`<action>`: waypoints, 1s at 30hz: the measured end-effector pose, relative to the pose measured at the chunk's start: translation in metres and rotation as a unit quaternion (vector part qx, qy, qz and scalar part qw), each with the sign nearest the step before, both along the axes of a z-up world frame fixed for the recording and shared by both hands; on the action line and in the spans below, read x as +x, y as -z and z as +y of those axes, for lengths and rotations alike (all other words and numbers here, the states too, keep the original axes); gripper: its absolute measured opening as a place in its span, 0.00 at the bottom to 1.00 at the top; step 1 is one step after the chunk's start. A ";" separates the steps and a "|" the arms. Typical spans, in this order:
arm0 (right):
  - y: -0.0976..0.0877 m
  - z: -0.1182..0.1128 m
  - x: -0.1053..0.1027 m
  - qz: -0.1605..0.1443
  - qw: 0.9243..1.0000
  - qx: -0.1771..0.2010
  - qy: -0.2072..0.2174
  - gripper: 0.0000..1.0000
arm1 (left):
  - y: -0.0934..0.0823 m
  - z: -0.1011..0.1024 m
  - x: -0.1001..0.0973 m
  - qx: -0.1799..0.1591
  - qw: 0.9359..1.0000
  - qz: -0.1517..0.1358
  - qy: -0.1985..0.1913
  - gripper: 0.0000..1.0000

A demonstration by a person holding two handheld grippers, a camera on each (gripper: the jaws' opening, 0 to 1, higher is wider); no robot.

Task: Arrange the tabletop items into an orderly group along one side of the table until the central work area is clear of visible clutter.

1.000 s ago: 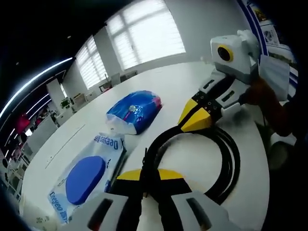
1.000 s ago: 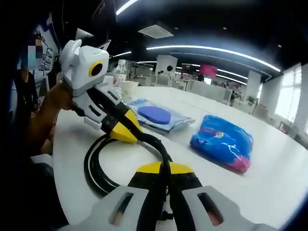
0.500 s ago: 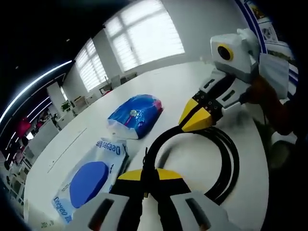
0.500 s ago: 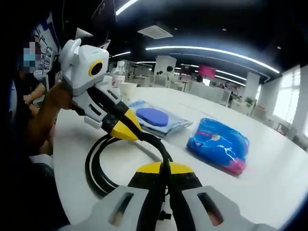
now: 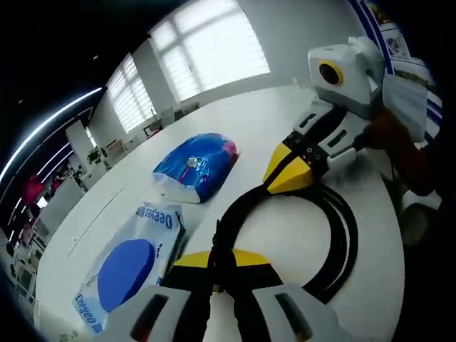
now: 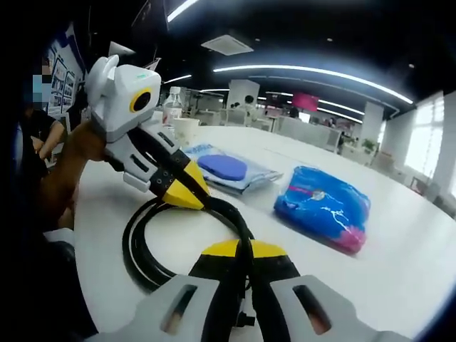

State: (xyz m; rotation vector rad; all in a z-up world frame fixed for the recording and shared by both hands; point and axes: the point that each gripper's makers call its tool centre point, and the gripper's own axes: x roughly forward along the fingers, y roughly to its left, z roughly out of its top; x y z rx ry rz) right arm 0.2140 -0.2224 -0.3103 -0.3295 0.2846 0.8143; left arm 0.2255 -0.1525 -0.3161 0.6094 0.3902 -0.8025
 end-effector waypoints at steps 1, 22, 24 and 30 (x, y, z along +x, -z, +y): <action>0.000 0.000 0.000 0.001 1.000 0.003 -0.001 0.01 | -0.001 0.000 0.000 -0.001 1.000 -0.001 0.001 0.07; -0.033 -0.024 -0.014 -0.009 1.000 0.006 0.011 0.42 | -0.040 0.013 -0.036 -0.099 0.994 0.006 0.050 0.41; -0.038 -0.027 -0.019 -0.010 1.000 0.008 0.011 0.46 | -0.044 0.020 -0.040 -0.097 0.994 0.006 0.044 0.45; -0.051 -0.031 -0.030 -0.018 1.000 0.003 0.012 0.51 | -0.045 0.039 -0.043 -0.086 0.996 0.002 0.020 0.54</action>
